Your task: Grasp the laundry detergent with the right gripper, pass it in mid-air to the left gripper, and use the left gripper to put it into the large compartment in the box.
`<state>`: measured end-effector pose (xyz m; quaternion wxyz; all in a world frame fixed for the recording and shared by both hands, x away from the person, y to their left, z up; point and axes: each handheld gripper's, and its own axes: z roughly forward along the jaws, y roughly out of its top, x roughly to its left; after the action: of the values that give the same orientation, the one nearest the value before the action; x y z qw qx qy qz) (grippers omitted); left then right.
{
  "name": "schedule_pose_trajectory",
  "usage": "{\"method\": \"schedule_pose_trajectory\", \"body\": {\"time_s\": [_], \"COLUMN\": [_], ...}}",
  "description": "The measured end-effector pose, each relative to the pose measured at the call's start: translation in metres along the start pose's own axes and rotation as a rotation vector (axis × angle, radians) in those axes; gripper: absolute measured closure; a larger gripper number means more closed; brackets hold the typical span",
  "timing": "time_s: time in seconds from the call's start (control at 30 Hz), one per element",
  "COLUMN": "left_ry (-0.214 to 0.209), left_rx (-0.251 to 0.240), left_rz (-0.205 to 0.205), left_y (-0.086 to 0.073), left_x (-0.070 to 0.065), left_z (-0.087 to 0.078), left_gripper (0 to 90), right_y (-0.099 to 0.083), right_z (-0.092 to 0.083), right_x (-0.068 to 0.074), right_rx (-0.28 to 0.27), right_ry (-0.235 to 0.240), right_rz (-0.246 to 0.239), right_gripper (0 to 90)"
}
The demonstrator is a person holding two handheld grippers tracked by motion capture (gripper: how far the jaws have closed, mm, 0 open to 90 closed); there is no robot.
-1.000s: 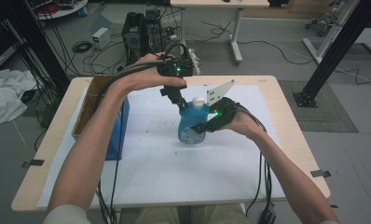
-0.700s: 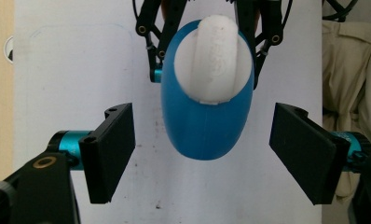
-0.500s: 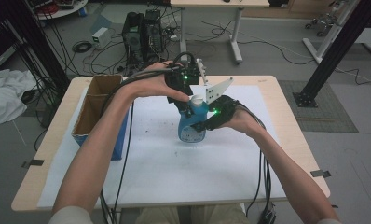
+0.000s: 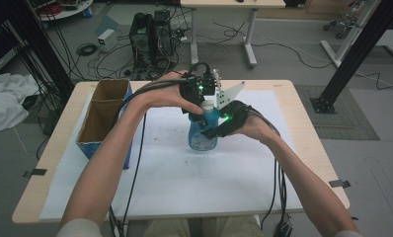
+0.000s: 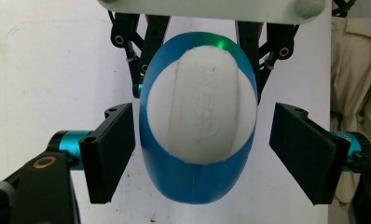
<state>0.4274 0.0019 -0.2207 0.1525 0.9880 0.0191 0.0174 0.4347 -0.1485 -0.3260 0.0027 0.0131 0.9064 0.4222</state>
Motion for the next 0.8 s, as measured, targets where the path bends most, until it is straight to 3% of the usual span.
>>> {"method": "schedule_pose_trajectory", "body": {"time_s": [0.07,0.1,0.27,0.4,0.43,0.6,0.63,0.8], "left_ry": [0.002,0.001,0.0,0.005,0.002,-0.001,0.009,0.014], "left_rx": [-0.008,0.011,0.019,-0.012,0.024,0.013,0.022,0.031], "left_rz": [0.005,-0.006,-0.008,0.003,-0.012,-0.008,-0.015,-0.02], "left_y": [-0.001,0.001,0.001,-0.002,0.001,0.001,0.001,0.001], "left_x": [-0.001,0.0,0.001,-0.001,0.001,0.001,0.001,0.002], "left_z": [-0.007,0.007,0.01,-0.01,0.015,0.009,0.016,0.018], "left_gripper": [22.5,22.5,22.5,22.5,22.5,22.6,22.6,22.9], "right_y": [0.0,0.0,0.0,0.0,0.0,0.0,0.0,0.0], "right_z": [0.0,0.0,0.001,0.001,0.001,0.001,0.001,0.001], "right_x": [0.0,0.0,0.0,-0.001,0.0,-0.001,-0.001,-0.001], "right_rx": [-0.002,-0.001,-0.002,-0.001,0.002,-0.004,-0.002,-0.001], "right_ry": [-0.002,-0.002,0.001,-0.002,0.001,0.0,-0.001,-0.004], "right_rz": [0.0,0.0,-0.001,0.006,0.01,-0.001,0.005,0.008], "right_gripper": [46.7,46.8,46.7,46.8,46.8,46.8,46.8,46.8]}}
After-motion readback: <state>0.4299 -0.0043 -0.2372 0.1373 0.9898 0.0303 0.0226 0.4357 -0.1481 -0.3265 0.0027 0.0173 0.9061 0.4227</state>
